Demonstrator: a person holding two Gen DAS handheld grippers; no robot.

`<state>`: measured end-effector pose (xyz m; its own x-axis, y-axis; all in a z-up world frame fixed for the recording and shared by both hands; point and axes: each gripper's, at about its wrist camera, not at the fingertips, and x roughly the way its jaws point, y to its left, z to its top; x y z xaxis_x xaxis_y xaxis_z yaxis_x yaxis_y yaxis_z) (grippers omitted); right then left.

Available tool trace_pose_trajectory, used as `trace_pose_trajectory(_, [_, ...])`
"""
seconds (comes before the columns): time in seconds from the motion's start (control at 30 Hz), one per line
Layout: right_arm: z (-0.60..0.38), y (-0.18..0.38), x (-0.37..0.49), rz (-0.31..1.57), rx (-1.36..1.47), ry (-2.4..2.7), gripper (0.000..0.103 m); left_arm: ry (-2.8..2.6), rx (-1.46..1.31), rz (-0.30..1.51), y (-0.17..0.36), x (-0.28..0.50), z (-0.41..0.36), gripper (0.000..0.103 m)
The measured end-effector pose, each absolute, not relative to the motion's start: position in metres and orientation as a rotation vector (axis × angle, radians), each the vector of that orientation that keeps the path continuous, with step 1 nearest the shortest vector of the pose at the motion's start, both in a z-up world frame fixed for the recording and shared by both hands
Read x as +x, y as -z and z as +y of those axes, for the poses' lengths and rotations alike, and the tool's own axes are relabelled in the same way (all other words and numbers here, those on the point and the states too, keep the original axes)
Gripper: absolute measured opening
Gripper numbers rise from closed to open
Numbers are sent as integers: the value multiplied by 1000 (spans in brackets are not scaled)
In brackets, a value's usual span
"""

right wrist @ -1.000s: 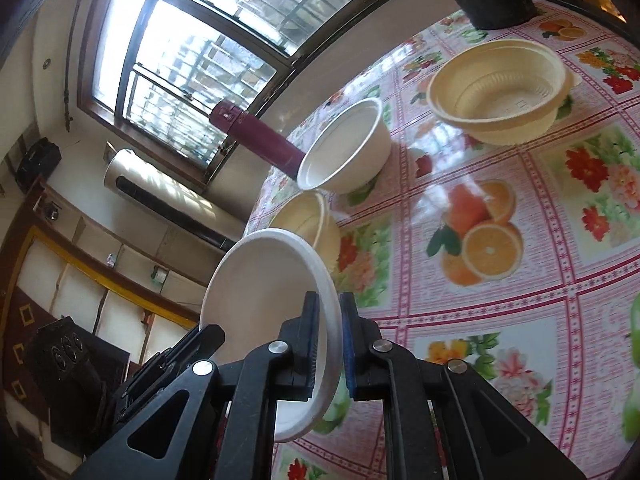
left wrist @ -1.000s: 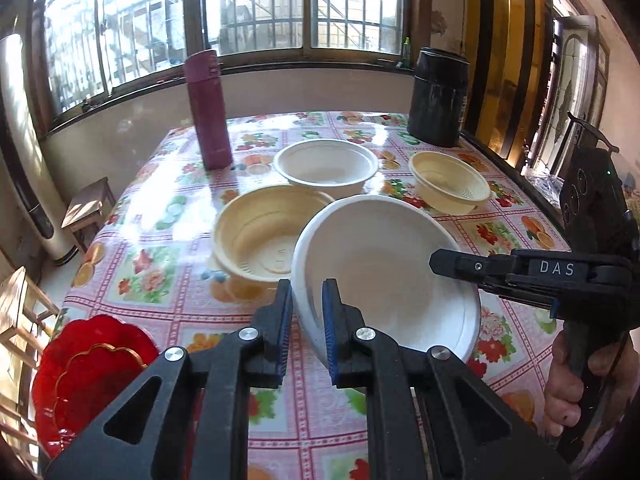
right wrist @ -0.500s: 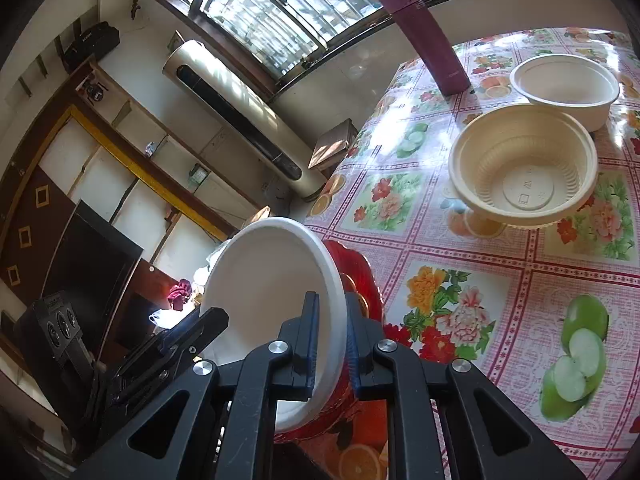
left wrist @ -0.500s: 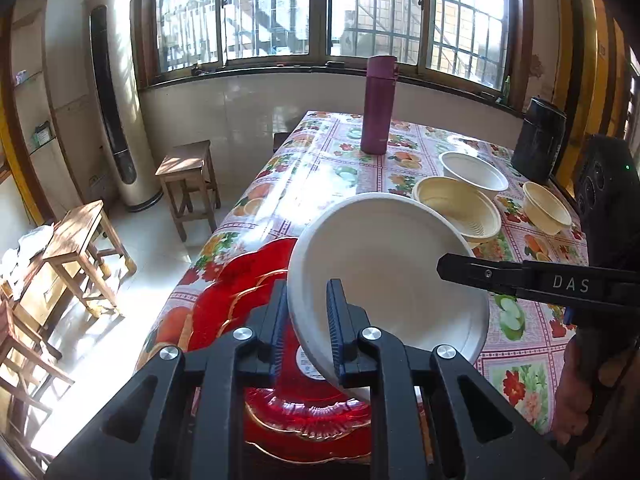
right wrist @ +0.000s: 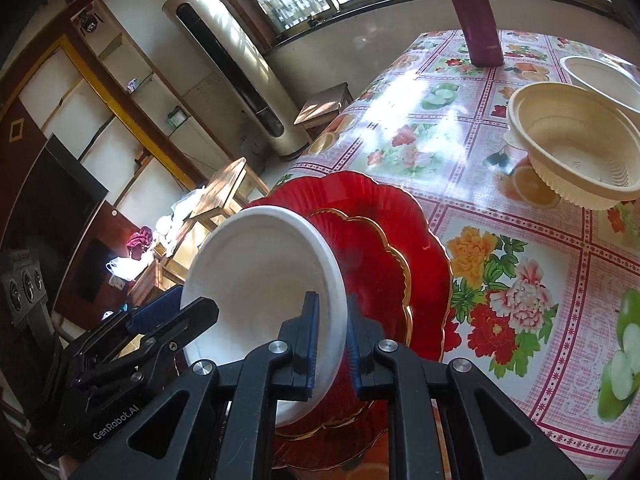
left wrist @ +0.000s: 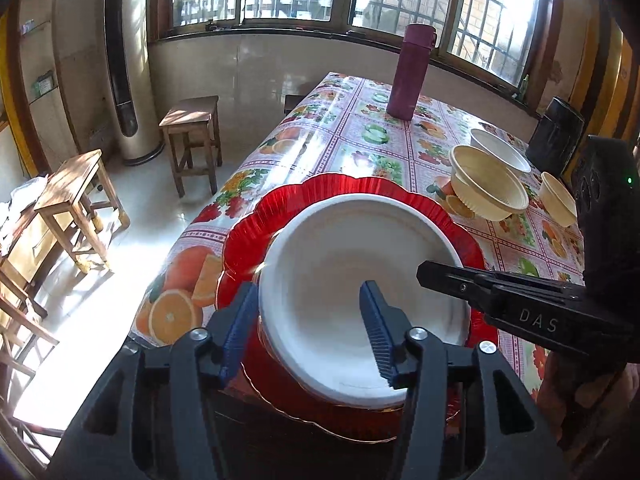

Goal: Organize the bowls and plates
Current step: 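Carry the white bowl over and lower it onto the stacked red plates, then open both grippers and move them toward the cream plastic bowl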

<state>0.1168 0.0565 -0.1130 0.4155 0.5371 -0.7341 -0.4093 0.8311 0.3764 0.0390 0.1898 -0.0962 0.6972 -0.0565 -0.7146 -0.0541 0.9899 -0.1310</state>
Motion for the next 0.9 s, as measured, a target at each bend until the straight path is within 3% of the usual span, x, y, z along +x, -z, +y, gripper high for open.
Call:
trace_pose_trajectory(0.2, [60,109,107,939,87,-592,25,7,-187,766,92,30,202,67])
trace_pose_trajectory(0.27, [56,107,107,928,96,-590,37,20,-220,742,89,28,209,73])
trace_pose_trajectory(0.5, [22,88,104,814,182,-616,61,102,-344,693,82,27,213,84])
trace_pose_trajectory(0.57, [6,80,103,750,214,-622,74,127,-368,680,78,28,210,86])
trace_pose_trajectory(0.63, [-11,72,103,688,237,-610,82,150,-371,665,73,30,203,93])
trace_pose_trajectory(0.67, [-20,68,104,657,248,-605,85,159,-364,661,70,31,199,103])
trace_pose_trajectory(0.9, [-87,63,131,594,379,-608,103,215,-294,670,58,47,156,103])
